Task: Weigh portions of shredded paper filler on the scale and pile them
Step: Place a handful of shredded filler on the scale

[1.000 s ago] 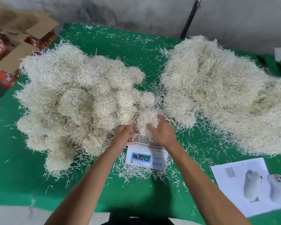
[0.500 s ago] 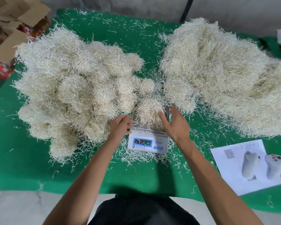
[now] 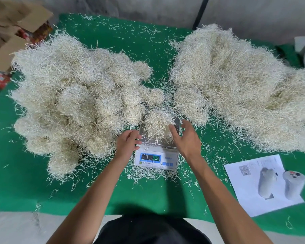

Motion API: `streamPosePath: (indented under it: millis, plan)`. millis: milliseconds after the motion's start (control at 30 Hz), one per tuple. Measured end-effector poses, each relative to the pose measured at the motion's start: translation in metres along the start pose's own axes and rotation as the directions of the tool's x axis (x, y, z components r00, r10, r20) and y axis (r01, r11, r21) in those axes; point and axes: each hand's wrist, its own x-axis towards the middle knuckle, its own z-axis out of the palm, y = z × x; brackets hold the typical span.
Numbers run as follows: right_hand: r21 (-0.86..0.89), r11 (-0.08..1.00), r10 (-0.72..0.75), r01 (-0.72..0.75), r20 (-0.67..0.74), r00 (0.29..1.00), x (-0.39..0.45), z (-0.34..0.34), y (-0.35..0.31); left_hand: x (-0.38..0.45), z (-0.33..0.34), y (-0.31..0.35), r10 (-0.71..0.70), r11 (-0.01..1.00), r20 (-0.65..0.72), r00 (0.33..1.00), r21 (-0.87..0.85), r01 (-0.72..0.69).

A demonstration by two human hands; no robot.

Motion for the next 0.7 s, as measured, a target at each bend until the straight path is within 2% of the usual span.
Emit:
streamPosePath:
  millis: [267,433,500,567,633,700]
  plan:
    - [0.020,0.999,-0.035,0.035,0.002,0.999,0.011,0.001,-0.004,0.001,0.003,-0.002,0.000,1.000,-0.026,1.000,0.011,0.001]
    - [0.132,0.990,0.053,-0.051,-0.011,0.999,0.008,0.010,0.019,0.002,-0.001,-0.008,-0.014,0.998,-0.056,0.998,0.066,0.018]
    - [0.065,0.991,0.112,-0.116,0.062,0.992,-0.001,0.016,0.042,0.001,-0.004,-0.014,-0.037,0.996,-0.071,0.997,0.075,0.042]
    - [-0.022,0.984,0.175,-0.174,0.196,0.965,-0.017,0.021,0.065,-0.002,-0.002,-0.021,-0.051,0.996,-0.058,0.997,0.072,0.055]
    - [-0.046,0.976,0.215,-0.215,0.393,0.894,-0.037,0.027,0.081,-0.008,0.004,-0.030,-0.073,0.994,-0.018,0.997,0.079,0.074]
    - [-0.088,0.976,0.217,-0.201,0.519,0.826,-0.059,0.031,0.088,-0.014,0.011,-0.039,-0.094,0.992,0.001,0.996,0.088,0.094]
